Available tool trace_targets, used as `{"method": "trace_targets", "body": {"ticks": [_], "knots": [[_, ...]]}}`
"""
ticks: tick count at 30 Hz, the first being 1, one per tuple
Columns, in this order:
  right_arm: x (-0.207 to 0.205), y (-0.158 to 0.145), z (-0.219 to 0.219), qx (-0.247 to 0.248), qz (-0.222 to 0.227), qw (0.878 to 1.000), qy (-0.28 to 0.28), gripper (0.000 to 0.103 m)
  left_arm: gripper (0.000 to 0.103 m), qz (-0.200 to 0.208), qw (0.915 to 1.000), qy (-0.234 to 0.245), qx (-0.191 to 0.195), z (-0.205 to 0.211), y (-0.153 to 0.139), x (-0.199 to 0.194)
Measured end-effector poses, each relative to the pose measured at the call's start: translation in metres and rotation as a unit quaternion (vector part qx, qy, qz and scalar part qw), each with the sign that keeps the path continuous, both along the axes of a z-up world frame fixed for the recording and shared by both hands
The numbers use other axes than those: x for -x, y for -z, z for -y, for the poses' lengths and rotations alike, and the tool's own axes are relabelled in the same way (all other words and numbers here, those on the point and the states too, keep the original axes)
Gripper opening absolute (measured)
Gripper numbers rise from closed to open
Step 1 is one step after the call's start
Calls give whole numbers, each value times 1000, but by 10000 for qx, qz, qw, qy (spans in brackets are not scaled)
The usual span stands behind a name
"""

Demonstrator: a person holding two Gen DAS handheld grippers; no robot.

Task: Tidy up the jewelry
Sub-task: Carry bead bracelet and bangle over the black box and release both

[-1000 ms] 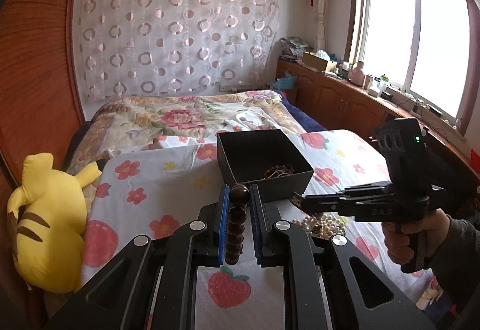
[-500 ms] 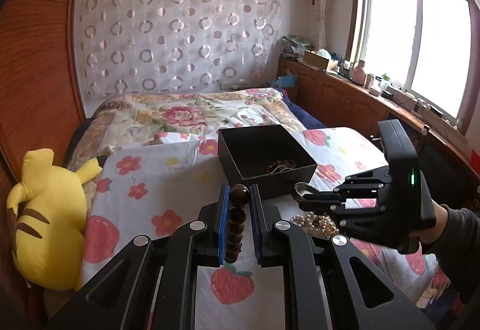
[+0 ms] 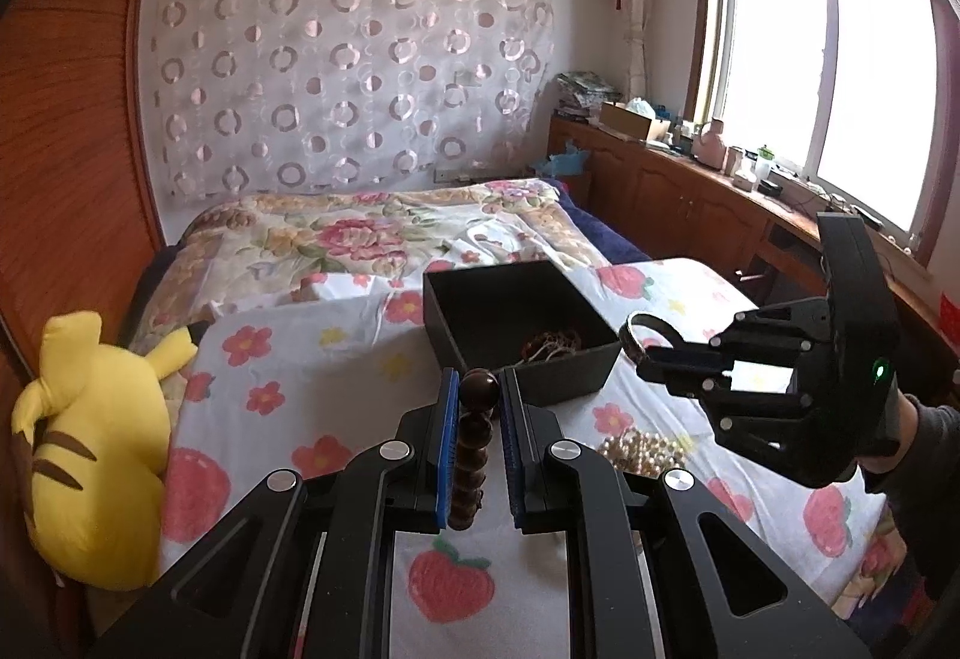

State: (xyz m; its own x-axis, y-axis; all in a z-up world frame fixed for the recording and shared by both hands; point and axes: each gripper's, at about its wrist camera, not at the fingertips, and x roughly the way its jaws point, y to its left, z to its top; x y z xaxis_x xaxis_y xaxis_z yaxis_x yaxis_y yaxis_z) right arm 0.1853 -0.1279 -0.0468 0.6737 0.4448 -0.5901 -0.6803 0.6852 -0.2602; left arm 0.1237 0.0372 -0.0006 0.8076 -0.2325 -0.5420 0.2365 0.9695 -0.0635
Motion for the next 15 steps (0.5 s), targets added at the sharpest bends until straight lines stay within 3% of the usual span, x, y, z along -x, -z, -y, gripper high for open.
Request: {"method": "trace_targets", "body": {"ticks": [15], "knots": [[-54, -16, -21, -435, -482, 9979, -55, 10, 12, 457, 9987, 82, -195, 25, -64, -38]]}}
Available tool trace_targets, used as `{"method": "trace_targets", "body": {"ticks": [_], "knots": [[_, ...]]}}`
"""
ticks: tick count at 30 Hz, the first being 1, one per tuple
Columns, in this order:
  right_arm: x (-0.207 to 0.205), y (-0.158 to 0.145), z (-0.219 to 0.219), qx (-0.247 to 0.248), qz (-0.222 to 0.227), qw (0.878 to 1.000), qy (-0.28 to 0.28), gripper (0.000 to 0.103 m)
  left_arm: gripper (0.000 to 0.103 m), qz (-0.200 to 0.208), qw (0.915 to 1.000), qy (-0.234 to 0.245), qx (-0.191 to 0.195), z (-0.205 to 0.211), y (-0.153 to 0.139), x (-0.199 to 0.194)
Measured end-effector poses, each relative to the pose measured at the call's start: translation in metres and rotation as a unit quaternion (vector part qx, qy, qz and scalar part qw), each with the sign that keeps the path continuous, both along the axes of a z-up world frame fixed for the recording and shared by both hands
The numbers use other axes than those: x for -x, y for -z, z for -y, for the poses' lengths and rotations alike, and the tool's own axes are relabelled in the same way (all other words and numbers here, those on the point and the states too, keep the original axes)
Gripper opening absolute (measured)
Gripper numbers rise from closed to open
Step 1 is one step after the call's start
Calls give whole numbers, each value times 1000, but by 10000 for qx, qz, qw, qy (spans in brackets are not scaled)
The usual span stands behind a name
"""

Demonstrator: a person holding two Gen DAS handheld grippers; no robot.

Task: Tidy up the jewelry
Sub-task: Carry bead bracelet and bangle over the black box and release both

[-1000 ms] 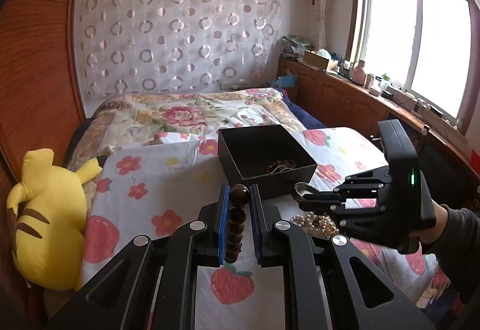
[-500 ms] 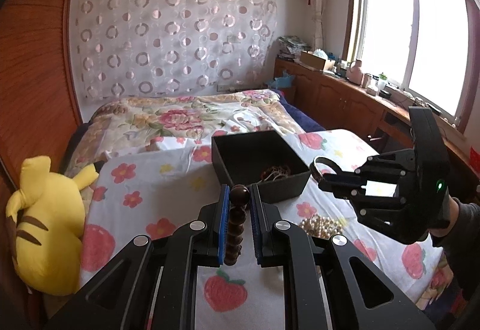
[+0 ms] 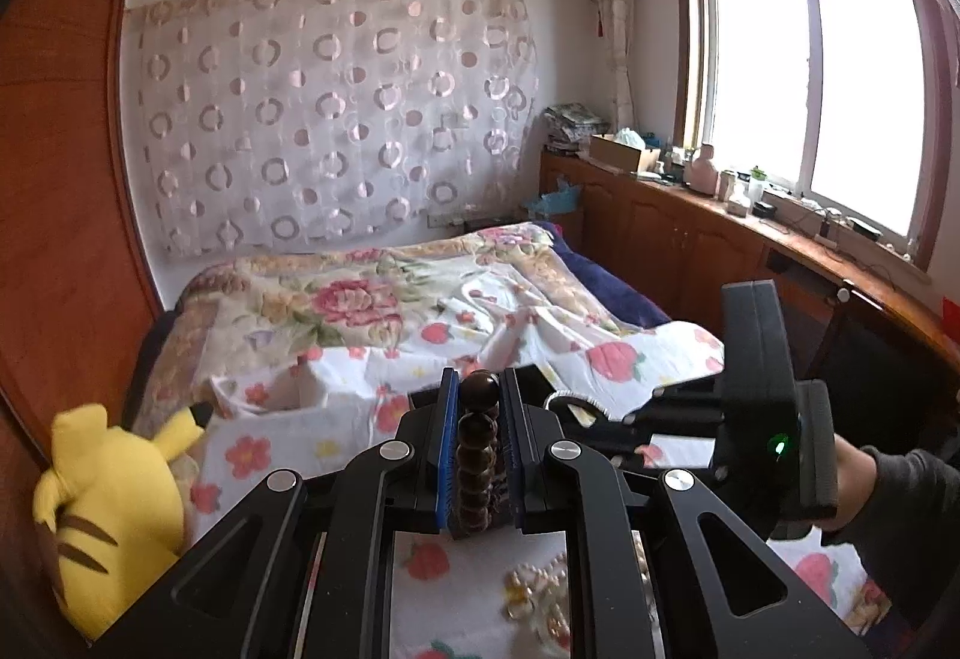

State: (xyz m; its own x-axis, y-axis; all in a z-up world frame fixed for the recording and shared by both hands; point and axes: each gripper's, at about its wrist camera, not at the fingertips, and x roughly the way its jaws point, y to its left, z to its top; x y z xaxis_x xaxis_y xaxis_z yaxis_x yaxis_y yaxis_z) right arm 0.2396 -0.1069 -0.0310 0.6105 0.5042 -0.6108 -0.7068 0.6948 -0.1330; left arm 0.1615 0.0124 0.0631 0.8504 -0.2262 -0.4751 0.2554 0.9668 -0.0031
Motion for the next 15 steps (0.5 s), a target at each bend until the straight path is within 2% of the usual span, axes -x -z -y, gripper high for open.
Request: {"method": "trace_targets", "body": {"ticks": [4, 15], "knots": [[-5, -2, -1, -117, -52, 9999, 85, 19, 12, -66, 10000, -32, -54, 5, 0, -17], [4, -2, 32, -218, -78, 9992, 314, 19, 12, -416, 9990, -29, -130, 19, 20, -62]]}}
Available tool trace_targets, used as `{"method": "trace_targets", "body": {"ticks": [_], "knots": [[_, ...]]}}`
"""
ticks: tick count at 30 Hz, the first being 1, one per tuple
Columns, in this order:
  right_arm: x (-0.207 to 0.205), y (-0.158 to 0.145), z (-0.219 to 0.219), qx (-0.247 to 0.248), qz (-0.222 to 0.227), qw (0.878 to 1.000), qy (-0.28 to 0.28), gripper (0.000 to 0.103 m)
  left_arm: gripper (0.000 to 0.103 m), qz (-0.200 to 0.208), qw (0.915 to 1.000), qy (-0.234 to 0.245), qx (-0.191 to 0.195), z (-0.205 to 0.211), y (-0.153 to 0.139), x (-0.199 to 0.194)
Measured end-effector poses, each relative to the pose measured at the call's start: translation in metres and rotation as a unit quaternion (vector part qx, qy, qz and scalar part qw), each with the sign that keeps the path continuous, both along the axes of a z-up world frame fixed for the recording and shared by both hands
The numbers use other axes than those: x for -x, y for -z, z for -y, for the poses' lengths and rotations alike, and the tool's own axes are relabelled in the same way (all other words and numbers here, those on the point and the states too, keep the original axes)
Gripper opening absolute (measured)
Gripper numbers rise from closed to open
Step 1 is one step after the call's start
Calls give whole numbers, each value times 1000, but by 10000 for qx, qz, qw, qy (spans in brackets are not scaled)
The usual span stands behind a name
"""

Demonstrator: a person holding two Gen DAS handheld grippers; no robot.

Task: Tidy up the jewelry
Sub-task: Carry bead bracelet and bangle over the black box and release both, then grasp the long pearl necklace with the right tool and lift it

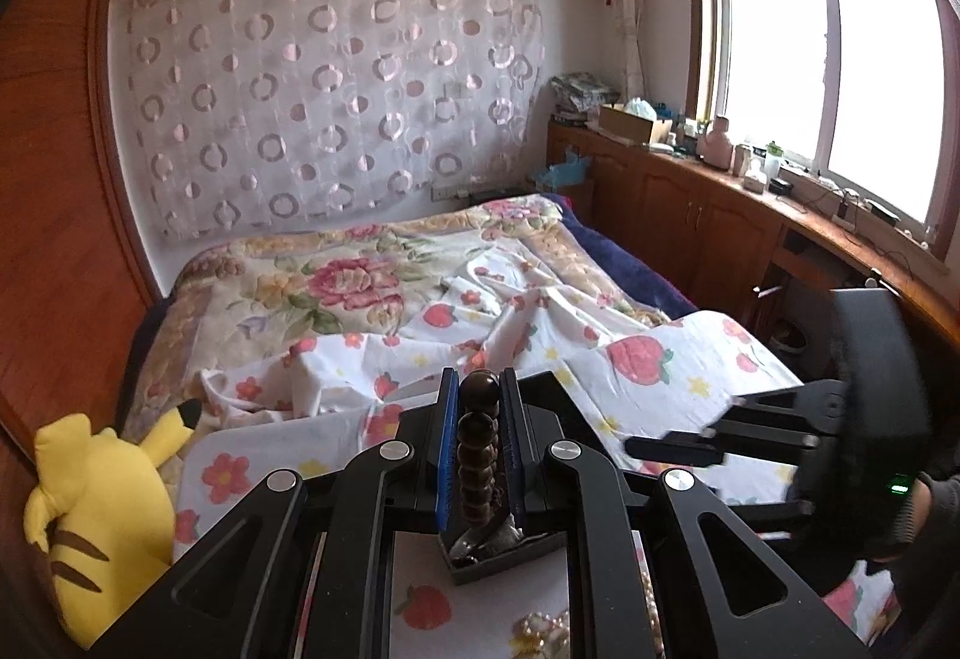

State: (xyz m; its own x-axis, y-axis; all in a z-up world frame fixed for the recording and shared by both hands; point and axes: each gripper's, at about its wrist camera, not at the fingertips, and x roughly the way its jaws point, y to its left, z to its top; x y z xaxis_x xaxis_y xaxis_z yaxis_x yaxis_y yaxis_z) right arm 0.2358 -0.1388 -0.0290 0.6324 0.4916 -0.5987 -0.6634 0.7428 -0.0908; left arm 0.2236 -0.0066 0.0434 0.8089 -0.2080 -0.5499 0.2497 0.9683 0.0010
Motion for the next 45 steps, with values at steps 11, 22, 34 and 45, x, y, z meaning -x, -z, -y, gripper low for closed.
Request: {"method": "trace_targets", "body": {"ticks": [11, 22, 34, 45], "knots": [[21, 7, 32, -243, -151, 9996, 78, 19, 28, -335, 9990, -244, -158, 8, 31, -36], [60, 35, 34, -376, -668, 9971, -6, 19, 78, -218, 9996, -203, 9, -10, 64, 41], [55, 66, 31, -201, -1216, 9923, 114, 28, 95, -361, 9984, -322, 276, -37, 99, 111], [33, 75, 23, -304, -1774, 9835, 159, 28, 95, -438, 9981, -264, 355, -35, 108, 125]]}}
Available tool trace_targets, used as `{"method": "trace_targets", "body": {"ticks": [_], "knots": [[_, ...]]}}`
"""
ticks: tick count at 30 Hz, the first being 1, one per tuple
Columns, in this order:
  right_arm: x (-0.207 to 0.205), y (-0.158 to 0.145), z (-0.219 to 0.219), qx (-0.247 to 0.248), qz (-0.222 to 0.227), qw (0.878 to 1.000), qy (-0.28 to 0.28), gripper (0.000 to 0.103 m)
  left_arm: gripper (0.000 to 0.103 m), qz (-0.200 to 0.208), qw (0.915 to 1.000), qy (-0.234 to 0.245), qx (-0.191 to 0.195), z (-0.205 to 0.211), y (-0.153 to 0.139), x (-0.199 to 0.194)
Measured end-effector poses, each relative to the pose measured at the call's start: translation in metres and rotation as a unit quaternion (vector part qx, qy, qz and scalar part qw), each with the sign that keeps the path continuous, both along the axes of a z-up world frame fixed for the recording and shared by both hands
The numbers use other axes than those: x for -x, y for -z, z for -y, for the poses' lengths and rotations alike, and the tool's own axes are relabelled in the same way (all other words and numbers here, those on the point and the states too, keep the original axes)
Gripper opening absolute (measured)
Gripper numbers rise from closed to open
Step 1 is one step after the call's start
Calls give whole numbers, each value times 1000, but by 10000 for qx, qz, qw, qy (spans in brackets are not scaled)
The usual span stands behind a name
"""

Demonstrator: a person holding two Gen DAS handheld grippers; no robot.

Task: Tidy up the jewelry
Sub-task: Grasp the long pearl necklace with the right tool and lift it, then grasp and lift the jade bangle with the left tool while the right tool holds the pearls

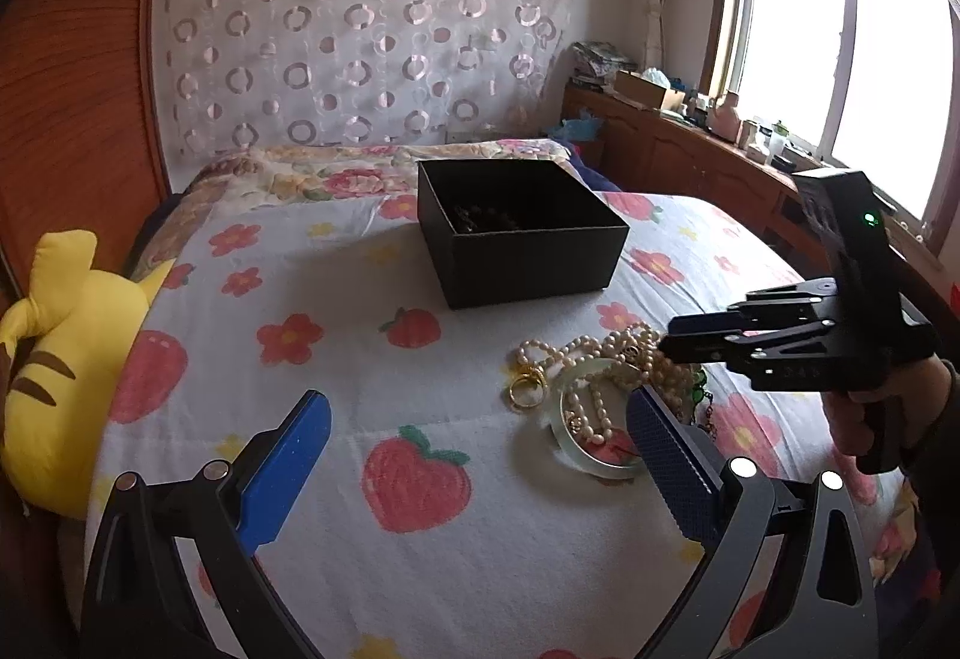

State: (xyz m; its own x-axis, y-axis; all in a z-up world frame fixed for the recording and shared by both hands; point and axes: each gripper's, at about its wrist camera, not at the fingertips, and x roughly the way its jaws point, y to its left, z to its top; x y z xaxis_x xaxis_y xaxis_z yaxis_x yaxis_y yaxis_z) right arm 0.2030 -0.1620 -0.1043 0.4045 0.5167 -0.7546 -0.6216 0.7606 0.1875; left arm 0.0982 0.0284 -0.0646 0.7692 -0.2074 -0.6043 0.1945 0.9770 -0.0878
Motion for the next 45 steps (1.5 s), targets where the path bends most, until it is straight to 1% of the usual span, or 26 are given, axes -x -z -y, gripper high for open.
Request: {"method": "trace_targets", "body": {"ticks": [3, 5, 6, 7, 10, 13, 19, 22, 27, 31, 37, 41, 45], "knots": [[-2, 1, 0, -47, -87, 10000, -2, 27, 95, 26, 10000, 8, -41, 1, 0, 1], [-2, 1, 1, -158, -161, 9997, -66, 12, 95, 27, 10000, 10, -53, 2, 0, 2], [0, 1, 1, -136, -131, 9998, -71, 9, 95, 21, 10000, 13, -53, 2, 0, 2], [2, 1, 0, -70, -63, 9999, -69, 9, 95, 10, 10000, 18, -57, 3, 0, 2], [8, -3, 4, -91, 78, 9999, -71, 9, 95, 14, 10000, 36, -54, 4, 0, 3], [17, -16, 10, -197, 329, 9993, -51, 8, 95, -4, 10000, 68, -62, 6, 0, 4], [36, -59, 26, -397, 995, 9942, 69, 8, 95, -39, 9999, 134, -86, 11, 2, 5], [41, -78, 34, -494, 1186, 9917, 115, 8, 95, -78, 9998, 172, -80, 13, 3, 4], [51, -107, 48, -615, 1556, 9857, 176, 8, 95, -214, 9992, 311, -89, 21, 8, 0], [58, -129, 57, -724, 1818, 9804, 217, 8, 95, -322, 9984, 429, -167, 31, 13, -2], [72, -165, 67, -824, 2260, 9703, 257, 8, 95, -456, 9970, 589, -214, 44, 18, -2], [79, -183, 75, -836, 2484, 9645, 318, 8, 95, -576, 9956, 700, -255, 52, 22, -6], [84, -193, 79, -784, 2616, 9613, 357, 8, 95, -702, 9937, 813, -325, 60, 26, -10]]}}
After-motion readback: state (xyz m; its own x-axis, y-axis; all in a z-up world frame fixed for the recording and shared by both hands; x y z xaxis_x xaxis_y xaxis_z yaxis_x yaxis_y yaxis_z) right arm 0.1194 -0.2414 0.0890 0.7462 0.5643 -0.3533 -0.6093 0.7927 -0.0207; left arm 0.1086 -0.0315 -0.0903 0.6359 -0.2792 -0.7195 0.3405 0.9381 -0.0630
